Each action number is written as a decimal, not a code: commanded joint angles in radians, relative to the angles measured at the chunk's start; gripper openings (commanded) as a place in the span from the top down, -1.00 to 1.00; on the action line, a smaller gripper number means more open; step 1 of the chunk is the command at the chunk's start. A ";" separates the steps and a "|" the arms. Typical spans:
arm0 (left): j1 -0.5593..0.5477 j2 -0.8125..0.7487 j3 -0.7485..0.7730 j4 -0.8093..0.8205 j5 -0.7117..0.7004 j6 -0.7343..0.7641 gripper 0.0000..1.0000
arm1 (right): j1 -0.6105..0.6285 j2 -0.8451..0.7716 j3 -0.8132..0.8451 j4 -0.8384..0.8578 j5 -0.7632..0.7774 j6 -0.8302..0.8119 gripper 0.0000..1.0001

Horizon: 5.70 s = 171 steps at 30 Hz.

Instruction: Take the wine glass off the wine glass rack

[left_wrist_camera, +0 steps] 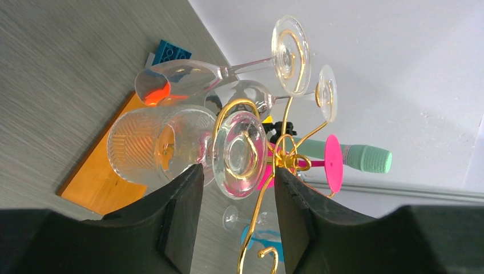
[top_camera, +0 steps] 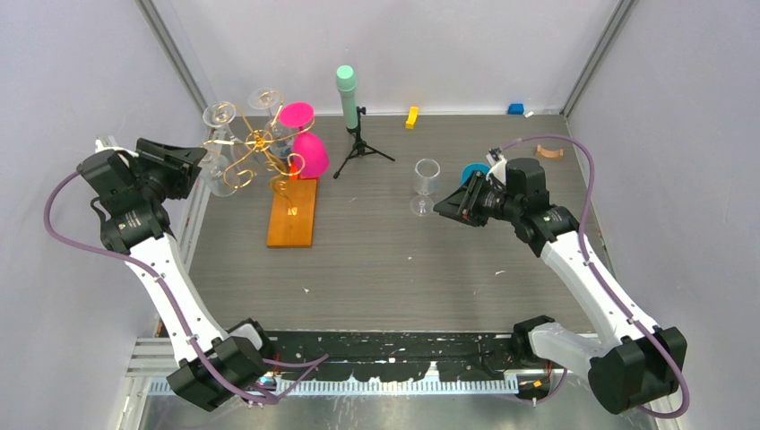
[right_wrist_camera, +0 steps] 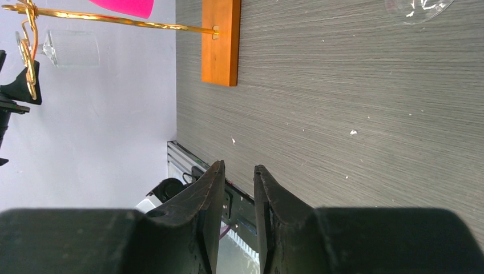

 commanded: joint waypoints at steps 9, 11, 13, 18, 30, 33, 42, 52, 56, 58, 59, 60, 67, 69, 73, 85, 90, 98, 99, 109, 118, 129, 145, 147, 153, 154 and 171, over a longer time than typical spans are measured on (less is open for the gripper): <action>0.007 0.020 0.003 0.038 -0.028 -0.025 0.31 | -0.002 -0.038 0.006 0.035 -0.031 -0.044 0.39; 0.006 0.017 -0.004 0.033 -0.037 -0.025 0.35 | -0.002 -0.038 0.006 0.046 -0.045 -0.039 0.39; 0.007 0.018 -0.001 0.024 -0.035 -0.025 0.51 | -0.002 -0.039 0.004 0.054 -0.051 -0.032 0.39; 0.007 0.006 0.006 0.000 -0.041 -0.009 0.80 | -0.002 -0.042 -0.005 0.071 -0.062 -0.032 0.41; 0.007 -0.022 -0.002 -0.003 -0.045 -0.048 1.00 | -0.002 -0.046 -0.024 0.113 -0.086 -0.005 0.42; 0.006 -0.032 -0.005 0.032 -0.041 -0.084 1.00 | -0.002 -0.048 -0.026 0.121 -0.090 0.004 0.42; 0.006 -0.028 0.053 0.055 -0.032 -0.127 1.00 | -0.002 -0.045 -0.028 0.139 -0.100 0.016 0.42; 0.006 -0.058 0.033 0.104 -0.042 -0.168 1.00 | -0.002 -0.044 -0.042 0.152 -0.092 0.024 0.42; 0.007 -0.074 0.037 0.119 -0.074 -0.177 1.00 | -0.002 -0.043 -0.042 0.152 -0.089 0.024 0.42; 0.007 -0.076 0.038 0.128 -0.081 -0.182 1.00 | -0.002 -0.042 -0.043 0.153 -0.087 0.026 0.42; 0.007 -0.074 0.040 0.129 -0.086 -0.185 1.00 | -0.002 -0.042 -0.043 0.154 -0.087 0.026 0.42; 0.007 -0.073 0.038 0.138 -0.092 -0.191 1.00 | -0.002 -0.042 -0.044 0.154 -0.087 0.027 0.42; 0.007 -0.090 -0.033 0.224 -0.138 -0.250 1.00 | -0.002 -0.039 -0.042 0.158 -0.084 0.030 0.42; 0.007 -0.098 -0.048 0.237 -0.154 -0.257 1.00 | -0.002 -0.037 -0.041 0.159 -0.084 0.030 0.42; 0.007 -0.109 -0.074 0.280 -0.179 -0.278 1.00 | -0.002 -0.033 -0.043 0.160 -0.084 0.029 0.42; 0.007 -0.058 -0.102 0.429 -0.082 -0.362 1.00 | -0.002 -0.027 -0.041 0.166 -0.086 0.021 0.42; 0.007 -0.027 -0.078 0.452 0.013 -0.371 1.00 | -0.002 -0.024 -0.033 0.130 -0.073 -0.009 0.42; 0.006 0.003 -0.065 0.435 0.095 -0.356 1.00 | -0.002 -0.025 -0.032 0.129 -0.075 -0.011 0.42; 0.004 0.008 -0.061 0.435 0.106 -0.356 1.00 | -0.003 -0.025 -0.033 0.129 -0.074 -0.013 0.42; -0.001 -0.016 -0.049 0.386 0.196 -0.352 1.00 | -0.005 0.006 -0.008 0.100 -0.088 -0.017 0.42; -0.002 -0.041 -0.035 0.236 0.248 -0.279 1.00 | -0.006 0.029 0.023 0.099 -0.110 -0.004 0.42; -0.001 -0.104 -0.071 0.148 0.217 -0.202 1.00 | -0.005 0.044 0.061 0.078 -0.109 0.007 0.41; -0.001 -0.257 -0.022 -0.107 -0.041 -0.066 1.00 | -0.005 0.128 0.152 -0.053 -0.030 -0.043 0.41; -0.001 -0.279 -0.017 -0.120 -0.064 -0.063 1.00 | -0.006 0.139 0.159 -0.054 -0.036 -0.040 0.41; -0.001 -0.321 0.059 -0.231 -0.138 -0.023 1.00 | -0.005 0.166 0.168 -0.049 -0.031 -0.029 0.41; 0.000 -0.334 0.067 -0.245 -0.164 -0.016 1.00 | -0.005 0.171 0.172 -0.052 -0.017 -0.025 0.41; -0.066 -0.448 -0.014 -0.139 0.014 -0.169 1.00 | -0.004 0.189 0.202 -0.062 0.070 0.022 0.33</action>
